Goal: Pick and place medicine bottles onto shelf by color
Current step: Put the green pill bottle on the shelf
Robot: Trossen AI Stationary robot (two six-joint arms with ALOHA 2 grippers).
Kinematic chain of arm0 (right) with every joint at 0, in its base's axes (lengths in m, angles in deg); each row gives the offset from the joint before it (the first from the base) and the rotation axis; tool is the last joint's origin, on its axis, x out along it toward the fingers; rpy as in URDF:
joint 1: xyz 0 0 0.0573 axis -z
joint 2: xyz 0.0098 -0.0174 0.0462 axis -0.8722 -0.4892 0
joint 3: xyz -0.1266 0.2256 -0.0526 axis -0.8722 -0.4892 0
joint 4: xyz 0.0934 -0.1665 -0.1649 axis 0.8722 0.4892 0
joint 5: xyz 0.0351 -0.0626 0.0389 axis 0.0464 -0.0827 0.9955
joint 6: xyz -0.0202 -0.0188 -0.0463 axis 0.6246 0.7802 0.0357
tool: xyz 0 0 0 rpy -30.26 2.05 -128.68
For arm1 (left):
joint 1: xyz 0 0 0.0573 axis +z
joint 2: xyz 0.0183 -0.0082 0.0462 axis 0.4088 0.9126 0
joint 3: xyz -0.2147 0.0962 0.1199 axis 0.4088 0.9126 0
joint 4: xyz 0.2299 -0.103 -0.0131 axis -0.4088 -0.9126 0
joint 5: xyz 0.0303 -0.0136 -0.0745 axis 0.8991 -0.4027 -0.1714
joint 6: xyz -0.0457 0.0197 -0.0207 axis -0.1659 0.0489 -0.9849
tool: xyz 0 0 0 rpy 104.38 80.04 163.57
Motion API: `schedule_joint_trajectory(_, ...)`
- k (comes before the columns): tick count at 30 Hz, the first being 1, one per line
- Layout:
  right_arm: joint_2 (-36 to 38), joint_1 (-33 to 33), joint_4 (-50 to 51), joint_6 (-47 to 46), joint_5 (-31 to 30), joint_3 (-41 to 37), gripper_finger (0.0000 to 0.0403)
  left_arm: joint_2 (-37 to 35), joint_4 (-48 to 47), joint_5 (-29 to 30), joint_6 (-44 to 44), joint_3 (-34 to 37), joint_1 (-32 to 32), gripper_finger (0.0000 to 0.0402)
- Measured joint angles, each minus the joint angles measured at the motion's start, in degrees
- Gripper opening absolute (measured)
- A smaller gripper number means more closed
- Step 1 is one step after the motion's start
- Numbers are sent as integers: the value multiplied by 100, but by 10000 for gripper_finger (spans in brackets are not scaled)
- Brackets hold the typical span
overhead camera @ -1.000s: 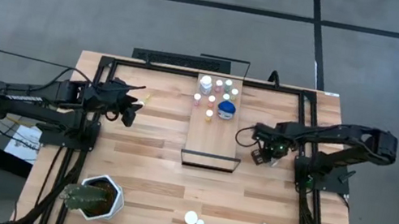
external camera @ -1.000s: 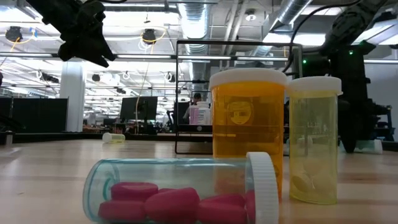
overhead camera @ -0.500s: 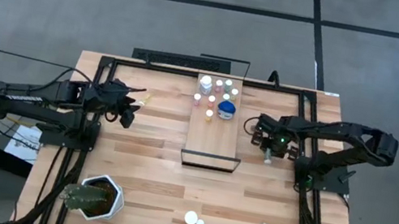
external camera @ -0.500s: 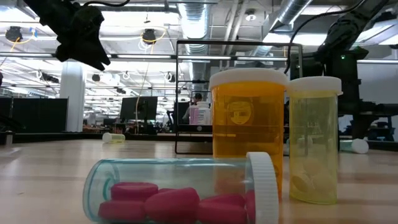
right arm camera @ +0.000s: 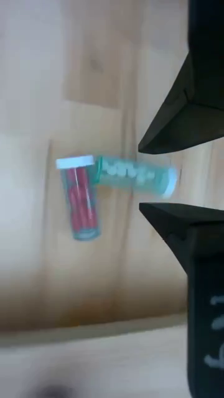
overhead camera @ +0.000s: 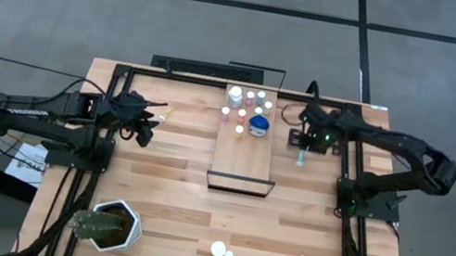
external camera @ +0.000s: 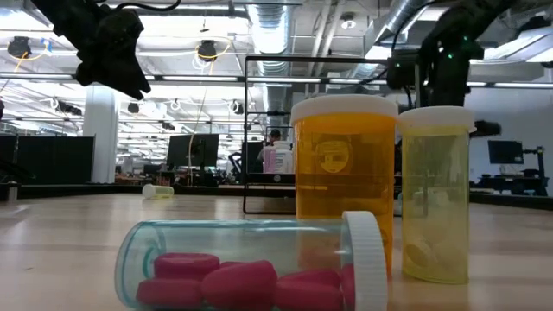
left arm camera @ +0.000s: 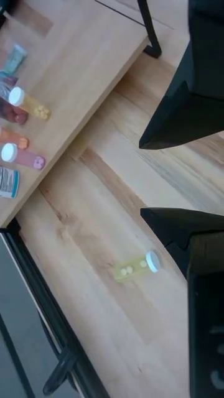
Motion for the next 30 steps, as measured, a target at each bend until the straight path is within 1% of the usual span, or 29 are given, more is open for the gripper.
schedule_joint_trajectory(1, 12, 60, 128, 736, 32, 117, 160, 0, 0, 11, -24, 0, 0, 149)
schedule_joint_trajectory(4, 20, 106, 323, 3579, 37, 467, 161, 0, 4, 89, -55, 0, 1, 149)
schedule_joint_trajectory(6, 20, 34, 350, 5049, 43, 586, 161, -2, 14, 138, -58, 0, 1, 149)
schedule_joint_trajectory(10, -34, -167, 314, 7232, 15, 657, 159, -1, 17, 160, -242, 0, 0, 149)
schedule_joint_trajectory(15, -34, -340, 399, 9877, -673, 660, 155, 0, -2, 160, -399, 0, 0, 149)
schedule_joint_trajectory(17, -34, -346, 409, 10568, -705, 660, 153, 0, -1, 192, -462, 0, 1, 149)
schedule_joint_trajectory(19, -43, -353, 392, 11065, -707, 660, 152, 0, -4, 268, -544, 0, 1, 149)
schedule_joint_trajectory(25, -276, -499, 394, 11664, -689, 660, 151, 0, -1, 447, -751, 0, 1, 149)
schedule_joint_trajectory(30, -589, -680, 423, 12531, -762, 657, 143, 0, -2, 490, -973, 0, 1, 149)
